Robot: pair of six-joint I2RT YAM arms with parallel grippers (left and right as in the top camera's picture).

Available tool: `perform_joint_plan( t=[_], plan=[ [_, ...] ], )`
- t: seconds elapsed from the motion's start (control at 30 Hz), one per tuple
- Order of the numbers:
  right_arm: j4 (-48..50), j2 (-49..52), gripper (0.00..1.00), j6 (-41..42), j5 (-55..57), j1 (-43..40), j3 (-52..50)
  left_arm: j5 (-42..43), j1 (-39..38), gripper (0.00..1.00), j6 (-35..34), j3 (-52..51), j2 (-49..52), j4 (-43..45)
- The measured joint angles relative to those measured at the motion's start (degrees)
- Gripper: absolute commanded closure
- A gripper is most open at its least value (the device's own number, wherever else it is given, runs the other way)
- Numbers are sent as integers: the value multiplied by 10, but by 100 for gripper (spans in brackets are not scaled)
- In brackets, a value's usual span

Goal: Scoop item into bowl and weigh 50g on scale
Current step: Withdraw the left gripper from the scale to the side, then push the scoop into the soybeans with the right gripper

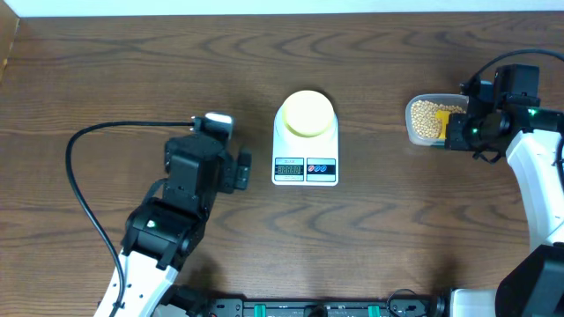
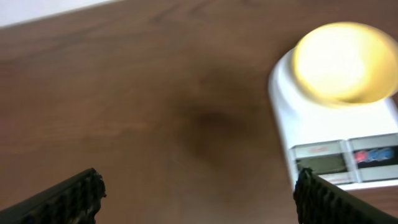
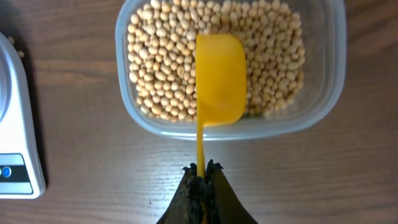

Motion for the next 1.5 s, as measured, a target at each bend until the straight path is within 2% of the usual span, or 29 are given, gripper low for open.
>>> perform_joint_plan(
  t=[0.33,0.5,1.23,1.5],
  plan=[
    [-38,0,99,0,0,0,0,-23,3,1,0,0,23,-116],
    [-42,0,99,-6,0,0,0,-25,3,1,0,0,28,-140],
    [-48,0,99,-23,2,0,0,-26,3,0,0,0,28,-144],
    [-8,0,99,-23,17,0,0,-25,3,0,0,0,28,-144]
  ],
)
